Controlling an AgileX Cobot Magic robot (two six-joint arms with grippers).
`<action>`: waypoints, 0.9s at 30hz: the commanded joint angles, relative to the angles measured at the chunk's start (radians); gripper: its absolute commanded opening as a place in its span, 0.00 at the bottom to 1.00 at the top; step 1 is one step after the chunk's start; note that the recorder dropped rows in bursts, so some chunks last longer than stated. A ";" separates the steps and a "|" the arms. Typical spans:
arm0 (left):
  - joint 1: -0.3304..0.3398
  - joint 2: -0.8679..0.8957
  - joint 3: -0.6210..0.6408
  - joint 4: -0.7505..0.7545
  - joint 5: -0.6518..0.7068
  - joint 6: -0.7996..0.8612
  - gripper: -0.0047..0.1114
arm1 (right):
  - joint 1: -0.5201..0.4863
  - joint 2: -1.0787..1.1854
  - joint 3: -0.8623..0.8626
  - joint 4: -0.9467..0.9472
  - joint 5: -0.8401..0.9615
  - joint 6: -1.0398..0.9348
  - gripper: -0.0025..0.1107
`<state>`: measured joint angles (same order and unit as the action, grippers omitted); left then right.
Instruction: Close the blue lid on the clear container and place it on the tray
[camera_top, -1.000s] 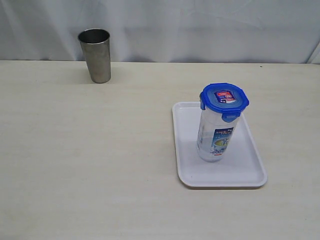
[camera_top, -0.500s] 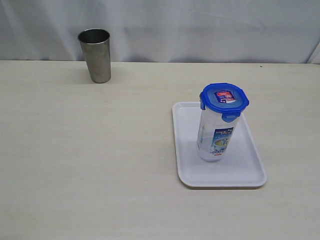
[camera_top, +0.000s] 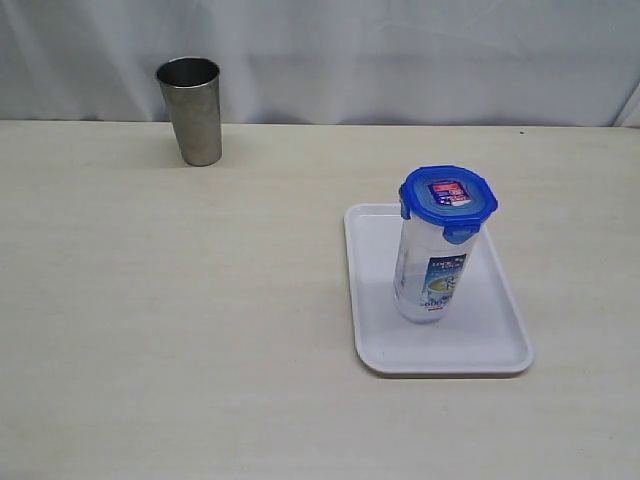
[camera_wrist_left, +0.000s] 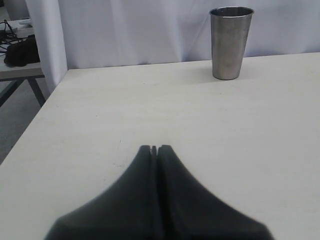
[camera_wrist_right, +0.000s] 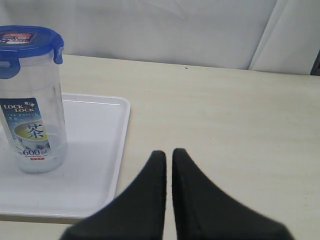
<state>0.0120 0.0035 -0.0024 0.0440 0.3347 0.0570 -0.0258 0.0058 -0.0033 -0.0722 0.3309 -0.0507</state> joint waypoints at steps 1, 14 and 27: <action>-0.001 -0.003 0.002 -0.001 -0.011 -0.001 0.04 | -0.006 -0.006 0.003 0.005 -0.005 -0.009 0.06; -0.001 -0.003 0.002 -0.001 -0.011 -0.001 0.04 | -0.006 -0.006 0.003 0.009 0.008 0.043 0.06; -0.001 -0.003 0.002 -0.001 -0.011 -0.001 0.04 | -0.006 -0.006 0.003 0.009 0.008 0.043 0.06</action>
<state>0.0120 0.0035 -0.0024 0.0440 0.3366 0.0570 -0.0258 0.0058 -0.0033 -0.0639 0.3336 -0.0109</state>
